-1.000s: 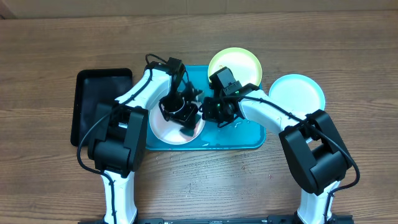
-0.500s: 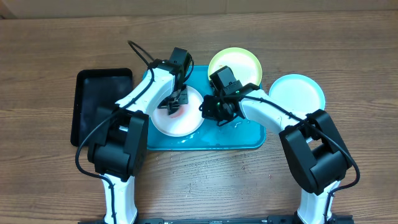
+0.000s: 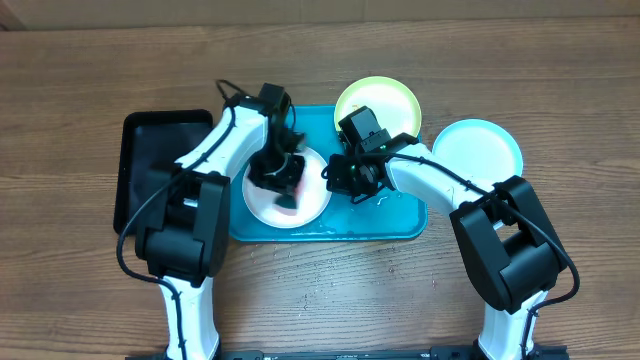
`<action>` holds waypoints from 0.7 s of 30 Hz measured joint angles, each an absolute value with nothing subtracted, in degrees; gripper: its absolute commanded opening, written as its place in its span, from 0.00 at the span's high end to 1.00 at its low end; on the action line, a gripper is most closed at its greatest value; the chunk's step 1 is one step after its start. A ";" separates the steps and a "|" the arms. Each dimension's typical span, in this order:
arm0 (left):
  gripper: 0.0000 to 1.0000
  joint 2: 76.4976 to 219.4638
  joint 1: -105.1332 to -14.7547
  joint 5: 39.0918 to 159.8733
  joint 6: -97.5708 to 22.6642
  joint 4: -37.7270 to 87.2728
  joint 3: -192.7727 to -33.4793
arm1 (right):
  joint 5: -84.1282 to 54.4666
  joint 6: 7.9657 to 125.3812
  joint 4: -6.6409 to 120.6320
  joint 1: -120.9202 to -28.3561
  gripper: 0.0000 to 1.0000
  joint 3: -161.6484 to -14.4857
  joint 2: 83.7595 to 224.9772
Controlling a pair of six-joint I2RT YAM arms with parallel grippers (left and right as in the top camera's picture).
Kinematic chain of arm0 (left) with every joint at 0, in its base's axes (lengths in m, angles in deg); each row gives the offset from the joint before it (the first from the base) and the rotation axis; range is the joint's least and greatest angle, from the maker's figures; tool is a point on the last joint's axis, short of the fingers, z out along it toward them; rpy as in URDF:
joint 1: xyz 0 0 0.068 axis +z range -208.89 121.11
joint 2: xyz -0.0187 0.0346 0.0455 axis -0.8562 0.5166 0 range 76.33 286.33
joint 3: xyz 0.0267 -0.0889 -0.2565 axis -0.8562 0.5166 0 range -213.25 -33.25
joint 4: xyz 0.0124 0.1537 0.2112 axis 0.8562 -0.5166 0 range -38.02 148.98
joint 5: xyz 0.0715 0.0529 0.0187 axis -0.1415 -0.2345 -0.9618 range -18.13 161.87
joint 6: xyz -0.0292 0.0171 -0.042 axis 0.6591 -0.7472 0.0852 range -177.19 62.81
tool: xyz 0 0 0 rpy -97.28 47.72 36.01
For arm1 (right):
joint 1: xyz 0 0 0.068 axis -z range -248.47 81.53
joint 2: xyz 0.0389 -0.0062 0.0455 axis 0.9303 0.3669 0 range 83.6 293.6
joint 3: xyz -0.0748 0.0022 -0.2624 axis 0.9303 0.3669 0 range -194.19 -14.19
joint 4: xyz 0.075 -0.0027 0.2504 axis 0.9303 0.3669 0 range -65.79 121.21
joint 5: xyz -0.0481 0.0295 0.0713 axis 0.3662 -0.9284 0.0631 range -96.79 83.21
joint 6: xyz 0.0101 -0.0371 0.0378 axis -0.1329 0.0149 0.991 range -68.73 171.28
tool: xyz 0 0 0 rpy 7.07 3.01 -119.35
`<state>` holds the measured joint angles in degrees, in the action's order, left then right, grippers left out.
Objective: Clean dirty plates on tray and stack at the side
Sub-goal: 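Scrub the white plate with the sponge while the right gripper holds it, then lift the left gripper with the sponge off the white plate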
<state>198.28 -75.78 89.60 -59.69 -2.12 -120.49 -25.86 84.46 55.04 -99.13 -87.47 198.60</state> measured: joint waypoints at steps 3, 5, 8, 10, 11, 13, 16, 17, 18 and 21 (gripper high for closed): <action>0.96 198.94 -76.85 97.56 -64.72 1.57 -119.95 | -25.86 84.46 55.04 -99.13 0.96 -87.47 198.57; 0.96 199.16 -77.13 100.38 -65.07 5.53 -119.68 | -25.84 84.42 55.04 -99.13 0.96 -87.47 198.57; 0.96 199.25 -77.27 99.24 -62.05 10.90 -119.49 | -25.77 84.42 54.95 -99.13 0.96 -87.47 198.57; 0.96 199.25 -77.27 95.75 -57.35 13.72 -119.49 | -25.33 84.46 54.38 -99.11 0.96 -87.47 198.57; 0.96 199.11 -77.40 93.76 -54.73 14.42 -119.51 | -25.14 84.49 54.06 -99.11 0.96 -87.47 198.57; 0.96 198.61 -78.07 89.01 -50.01 14.64 -119.79 | -24.90 84.49 53.84 -99.13 0.96 -87.47 198.57; 0.96 198.50 -78.53 79.75 -44.92 11.39 -122.17 | -24.96 84.51 53.90 -99.17 0.96 -87.47 198.57; 0.96 198.52 -78.27 76.66 -43.58 9.37 -123.18 | -25.01 84.49 53.99 -99.24 0.96 -87.47 198.60; 0.96 198.79 -77.83 73.91 -42.47 6.47 -124.71 | -25.09 84.49 54.17 -99.26 0.96 -87.47 198.57; 0.96 199.71 -75.54 67.99 -40.35 -2.41 -130.81 | -25.42 84.46 54.27 -99.26 0.96 -87.47 198.57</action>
